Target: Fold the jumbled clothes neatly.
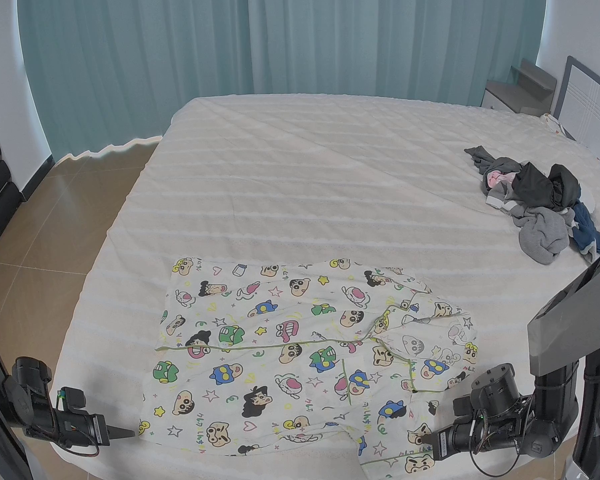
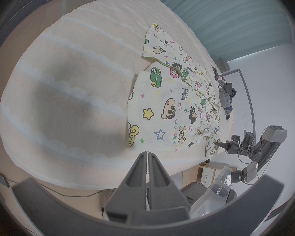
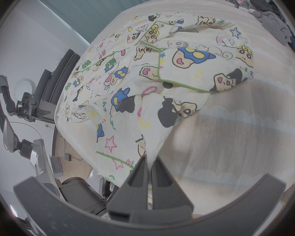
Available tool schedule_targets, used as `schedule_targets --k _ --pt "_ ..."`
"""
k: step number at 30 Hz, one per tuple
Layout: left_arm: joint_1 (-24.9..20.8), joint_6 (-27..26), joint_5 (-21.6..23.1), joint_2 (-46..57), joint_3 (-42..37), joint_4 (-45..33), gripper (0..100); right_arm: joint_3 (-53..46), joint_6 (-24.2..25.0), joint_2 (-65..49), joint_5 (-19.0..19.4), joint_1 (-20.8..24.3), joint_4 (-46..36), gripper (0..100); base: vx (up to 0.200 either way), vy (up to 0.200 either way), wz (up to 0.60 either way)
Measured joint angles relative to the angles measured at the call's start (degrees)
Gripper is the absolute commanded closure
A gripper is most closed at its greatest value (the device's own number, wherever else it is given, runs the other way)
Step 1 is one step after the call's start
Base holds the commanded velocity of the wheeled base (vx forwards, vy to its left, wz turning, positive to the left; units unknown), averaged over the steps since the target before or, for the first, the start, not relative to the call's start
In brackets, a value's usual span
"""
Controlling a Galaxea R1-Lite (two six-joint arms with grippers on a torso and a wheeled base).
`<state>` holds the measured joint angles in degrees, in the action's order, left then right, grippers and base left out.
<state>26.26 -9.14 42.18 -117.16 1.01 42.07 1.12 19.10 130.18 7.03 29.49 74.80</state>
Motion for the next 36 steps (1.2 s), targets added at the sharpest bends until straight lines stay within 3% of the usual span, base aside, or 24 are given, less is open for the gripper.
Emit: schedule_targets --k 6,16,21,28,36 --pt "0.02 0.0 0.0 0.0 -0.02 0.0 100 -0.09 -0.82 -0.94 -2.0 -0.02 -3.23 100 0.0 0.0 0.0" --pt "0.0 0.0 0.0 0.0 0.0 0.0 100 -0.13 -2.27 -6.12 -2.8 2.12 -19.13 100 0.0 0.0 0.0" --pt "-0.02 0.0 0.0 0.0 0.0 0.0 100 -0.11 -2.02 -7.52 -5.14 4.82 -21.13 100 0.0 0.0 0.0" --pt "0.02 0.0 -0.04 0.0 0.0 0.0 100 -0.13 -1.67 -8.33 -5.38 9.05 -25.61 100 0.0 0.0 0.0" --pt "0.0 0.01 -0.09 0.0 0.0 0.0 100 -0.11 -1.6 -8.37 -7.79 10.5 -26.28 100 0.0 0.0 0.0"
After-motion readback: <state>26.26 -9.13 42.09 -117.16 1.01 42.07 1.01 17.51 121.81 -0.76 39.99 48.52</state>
